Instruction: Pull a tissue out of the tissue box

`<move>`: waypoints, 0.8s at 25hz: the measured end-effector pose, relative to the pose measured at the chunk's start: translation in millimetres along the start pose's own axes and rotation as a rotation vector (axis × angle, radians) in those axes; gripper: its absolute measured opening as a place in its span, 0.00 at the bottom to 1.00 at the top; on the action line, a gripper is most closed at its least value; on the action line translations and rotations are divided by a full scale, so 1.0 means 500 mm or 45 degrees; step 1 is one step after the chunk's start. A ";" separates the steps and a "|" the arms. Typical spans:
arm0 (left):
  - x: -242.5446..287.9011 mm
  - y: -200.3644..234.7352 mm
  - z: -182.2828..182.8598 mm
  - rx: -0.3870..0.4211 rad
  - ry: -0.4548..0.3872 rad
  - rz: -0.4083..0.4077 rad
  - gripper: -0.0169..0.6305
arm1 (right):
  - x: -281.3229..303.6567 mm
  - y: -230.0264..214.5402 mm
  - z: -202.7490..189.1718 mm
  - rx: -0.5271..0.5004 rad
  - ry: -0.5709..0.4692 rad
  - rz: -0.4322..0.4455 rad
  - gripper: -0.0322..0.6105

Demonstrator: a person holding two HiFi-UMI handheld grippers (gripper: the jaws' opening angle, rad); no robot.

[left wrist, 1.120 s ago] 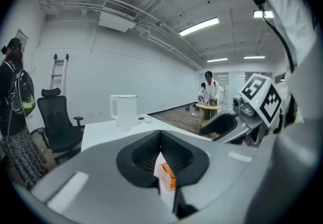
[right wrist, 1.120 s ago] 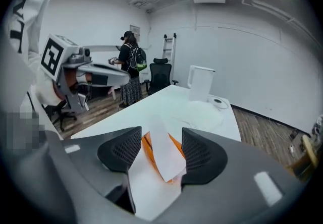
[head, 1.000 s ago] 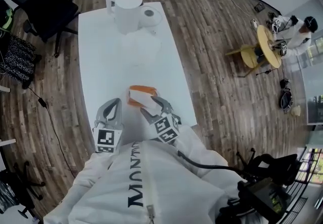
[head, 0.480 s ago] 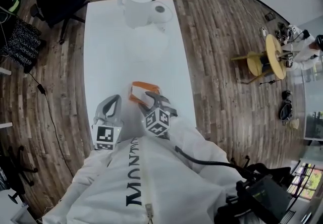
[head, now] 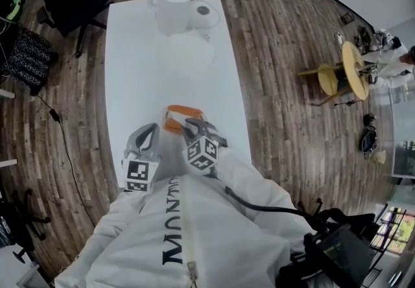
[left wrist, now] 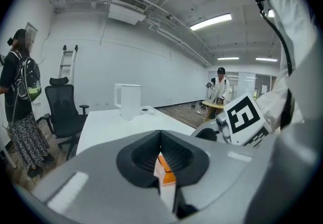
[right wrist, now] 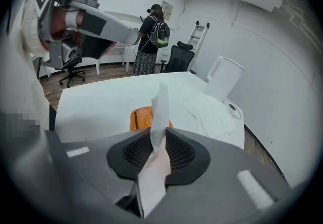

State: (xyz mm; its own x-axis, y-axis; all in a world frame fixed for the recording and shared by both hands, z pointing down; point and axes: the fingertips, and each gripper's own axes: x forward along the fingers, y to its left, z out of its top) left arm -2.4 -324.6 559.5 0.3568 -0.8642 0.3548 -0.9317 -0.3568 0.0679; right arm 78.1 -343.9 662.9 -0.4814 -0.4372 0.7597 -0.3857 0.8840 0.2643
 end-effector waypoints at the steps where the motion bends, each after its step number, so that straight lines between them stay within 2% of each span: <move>1: 0.004 -0.003 -0.002 0.002 0.004 -0.006 0.02 | -0.001 -0.002 -0.001 0.004 -0.001 -0.003 0.16; 6: 0.034 -0.018 -0.026 -0.012 0.039 -0.040 0.02 | -0.005 -0.014 -0.004 0.021 -0.006 -0.016 0.10; 13: 0.087 -0.063 -0.101 -0.024 0.144 -0.126 0.02 | -0.014 -0.019 0.002 0.062 -0.030 -0.013 0.06; 20: 0.132 -0.096 -0.153 -0.046 0.221 -0.180 0.02 | -0.035 -0.015 0.021 0.257 -0.093 0.089 0.06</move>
State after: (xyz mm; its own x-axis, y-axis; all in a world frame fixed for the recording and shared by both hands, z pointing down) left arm 60.6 -337.6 650.9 0.4702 -0.7310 0.4945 -0.8760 -0.4547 0.1609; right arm 81.3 -344.8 641.5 -0.5652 -0.3931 0.7253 -0.4956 0.8646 0.0824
